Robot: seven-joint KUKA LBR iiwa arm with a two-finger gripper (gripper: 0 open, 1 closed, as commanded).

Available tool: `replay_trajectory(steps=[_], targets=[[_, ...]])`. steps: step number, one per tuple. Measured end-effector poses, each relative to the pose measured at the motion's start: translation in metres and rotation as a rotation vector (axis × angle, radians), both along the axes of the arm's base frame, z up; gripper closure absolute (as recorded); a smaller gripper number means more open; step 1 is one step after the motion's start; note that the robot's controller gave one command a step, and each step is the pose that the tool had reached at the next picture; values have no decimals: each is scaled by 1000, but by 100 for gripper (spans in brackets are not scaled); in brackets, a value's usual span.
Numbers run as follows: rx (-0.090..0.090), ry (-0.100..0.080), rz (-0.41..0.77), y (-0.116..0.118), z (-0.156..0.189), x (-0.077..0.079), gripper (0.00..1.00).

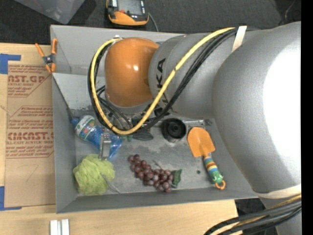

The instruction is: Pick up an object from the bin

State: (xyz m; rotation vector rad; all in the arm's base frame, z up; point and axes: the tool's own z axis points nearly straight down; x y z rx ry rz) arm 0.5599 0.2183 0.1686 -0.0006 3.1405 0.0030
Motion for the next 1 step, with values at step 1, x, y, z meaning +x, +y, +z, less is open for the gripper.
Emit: replay_trajectory(steps=[1], targets=[[0,0,0,0,0,0,0]])
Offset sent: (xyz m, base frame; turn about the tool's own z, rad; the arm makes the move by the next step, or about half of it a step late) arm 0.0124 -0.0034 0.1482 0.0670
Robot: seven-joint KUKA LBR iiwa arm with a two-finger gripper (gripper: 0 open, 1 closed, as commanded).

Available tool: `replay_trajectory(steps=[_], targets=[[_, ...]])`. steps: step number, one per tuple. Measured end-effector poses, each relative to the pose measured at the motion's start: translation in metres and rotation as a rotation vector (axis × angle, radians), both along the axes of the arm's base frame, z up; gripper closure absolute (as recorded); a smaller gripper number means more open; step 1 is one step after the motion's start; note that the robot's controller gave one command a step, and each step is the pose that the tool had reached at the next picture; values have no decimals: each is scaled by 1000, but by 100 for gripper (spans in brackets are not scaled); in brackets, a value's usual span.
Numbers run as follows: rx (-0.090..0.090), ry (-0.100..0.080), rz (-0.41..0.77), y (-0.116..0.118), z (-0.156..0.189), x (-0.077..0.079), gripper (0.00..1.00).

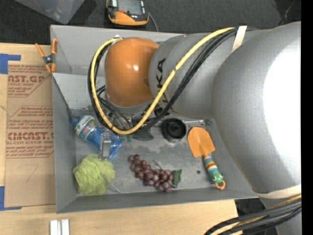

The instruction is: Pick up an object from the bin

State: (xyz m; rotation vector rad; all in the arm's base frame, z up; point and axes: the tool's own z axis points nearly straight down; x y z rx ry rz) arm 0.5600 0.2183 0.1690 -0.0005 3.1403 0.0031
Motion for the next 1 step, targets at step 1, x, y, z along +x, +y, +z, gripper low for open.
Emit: replay_trajectory(steps=[1], targets=[[0,0,-47,-3,109,9,0]])
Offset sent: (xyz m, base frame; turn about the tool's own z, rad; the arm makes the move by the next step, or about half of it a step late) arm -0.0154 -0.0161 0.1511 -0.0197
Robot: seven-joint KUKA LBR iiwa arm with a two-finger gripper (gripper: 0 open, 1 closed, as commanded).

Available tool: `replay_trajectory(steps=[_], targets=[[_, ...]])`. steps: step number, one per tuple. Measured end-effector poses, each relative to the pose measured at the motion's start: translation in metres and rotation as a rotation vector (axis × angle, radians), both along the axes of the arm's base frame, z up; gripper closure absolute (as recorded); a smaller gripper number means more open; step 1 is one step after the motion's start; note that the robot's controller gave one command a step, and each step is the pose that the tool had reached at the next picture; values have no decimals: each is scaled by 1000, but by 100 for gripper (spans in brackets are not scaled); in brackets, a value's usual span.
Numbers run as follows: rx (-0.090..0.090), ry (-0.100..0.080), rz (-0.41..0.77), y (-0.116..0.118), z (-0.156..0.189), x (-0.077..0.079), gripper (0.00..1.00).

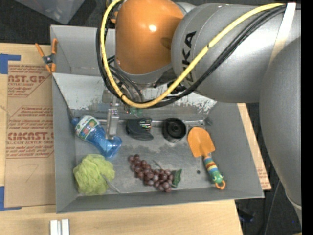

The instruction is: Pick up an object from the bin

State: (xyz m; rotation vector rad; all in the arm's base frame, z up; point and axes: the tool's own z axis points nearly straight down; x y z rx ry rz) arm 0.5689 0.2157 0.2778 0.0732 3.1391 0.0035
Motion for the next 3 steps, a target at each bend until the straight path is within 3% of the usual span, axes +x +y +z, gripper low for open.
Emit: replay_trajectory(steps=[1,2,3], targets=[[-2,7,67,-13,43,-23,0],[-5,7,134,-81,-45,-13,0],[3,-7,138,-94,-3,-79,0]])
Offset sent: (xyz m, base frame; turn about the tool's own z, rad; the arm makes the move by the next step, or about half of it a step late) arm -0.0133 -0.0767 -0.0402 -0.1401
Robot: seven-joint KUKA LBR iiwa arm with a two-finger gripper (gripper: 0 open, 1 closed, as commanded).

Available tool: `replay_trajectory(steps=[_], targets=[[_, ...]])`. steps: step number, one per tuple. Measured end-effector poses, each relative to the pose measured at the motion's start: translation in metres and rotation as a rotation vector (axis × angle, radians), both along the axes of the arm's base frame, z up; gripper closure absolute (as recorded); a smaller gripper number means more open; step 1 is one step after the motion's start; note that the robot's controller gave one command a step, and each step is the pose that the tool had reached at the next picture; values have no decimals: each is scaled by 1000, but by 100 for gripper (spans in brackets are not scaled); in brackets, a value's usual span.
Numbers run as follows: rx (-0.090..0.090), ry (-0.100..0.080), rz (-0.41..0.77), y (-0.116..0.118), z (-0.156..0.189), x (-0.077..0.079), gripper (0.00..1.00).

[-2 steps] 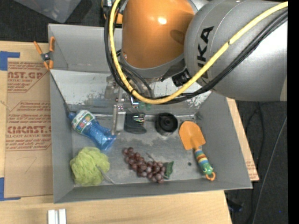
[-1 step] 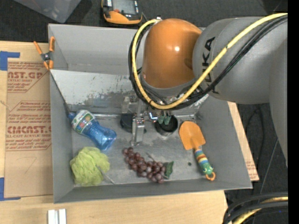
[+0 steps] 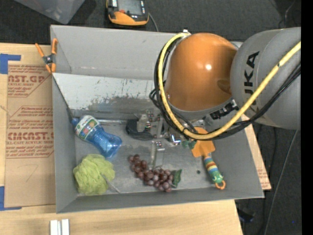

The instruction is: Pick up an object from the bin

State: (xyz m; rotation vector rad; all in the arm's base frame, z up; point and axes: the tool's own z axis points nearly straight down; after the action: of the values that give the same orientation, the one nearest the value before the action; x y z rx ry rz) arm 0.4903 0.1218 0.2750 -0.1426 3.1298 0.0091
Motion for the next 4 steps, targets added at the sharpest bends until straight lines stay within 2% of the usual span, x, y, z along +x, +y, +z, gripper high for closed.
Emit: replay_trajectory(steps=[1,2,3,4], targets=[[-4,9,-41,25,-89,57,100],[-4,9,-41,25,-89,57,100],[-5,10,165,-4,-143,30,100],[-3,6,150,-27,-138,-10,0]])
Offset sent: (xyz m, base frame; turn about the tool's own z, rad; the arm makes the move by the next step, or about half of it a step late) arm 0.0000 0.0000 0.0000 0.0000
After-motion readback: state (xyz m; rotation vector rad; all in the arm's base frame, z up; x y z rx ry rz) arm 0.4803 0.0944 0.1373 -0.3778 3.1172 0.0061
